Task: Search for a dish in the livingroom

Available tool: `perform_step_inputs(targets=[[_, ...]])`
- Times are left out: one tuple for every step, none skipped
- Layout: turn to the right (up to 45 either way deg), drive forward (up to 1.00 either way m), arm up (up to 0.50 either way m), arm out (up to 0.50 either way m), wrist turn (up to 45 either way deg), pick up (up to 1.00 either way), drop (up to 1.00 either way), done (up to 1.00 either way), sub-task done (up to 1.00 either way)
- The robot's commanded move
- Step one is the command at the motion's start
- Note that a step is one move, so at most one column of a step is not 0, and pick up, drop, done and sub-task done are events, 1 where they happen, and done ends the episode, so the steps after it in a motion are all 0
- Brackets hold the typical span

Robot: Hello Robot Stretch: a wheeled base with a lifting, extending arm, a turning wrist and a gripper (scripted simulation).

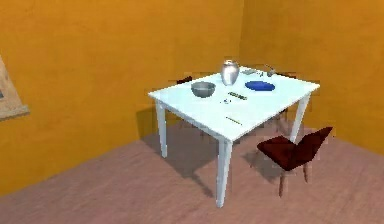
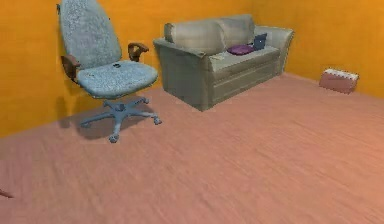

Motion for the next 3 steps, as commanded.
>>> perform_step_inputs(targets=[[-15.0,0.00,0.00,0.00,0.0,0.00,0.00,0.00,0.00],[0.0,0.65,0.00,0.00,0.0,0.00,0.00,0.00,0.00],[36.0,0.00,0.00,0.00,0.0,0.00,0.00,0.00,0.00]])
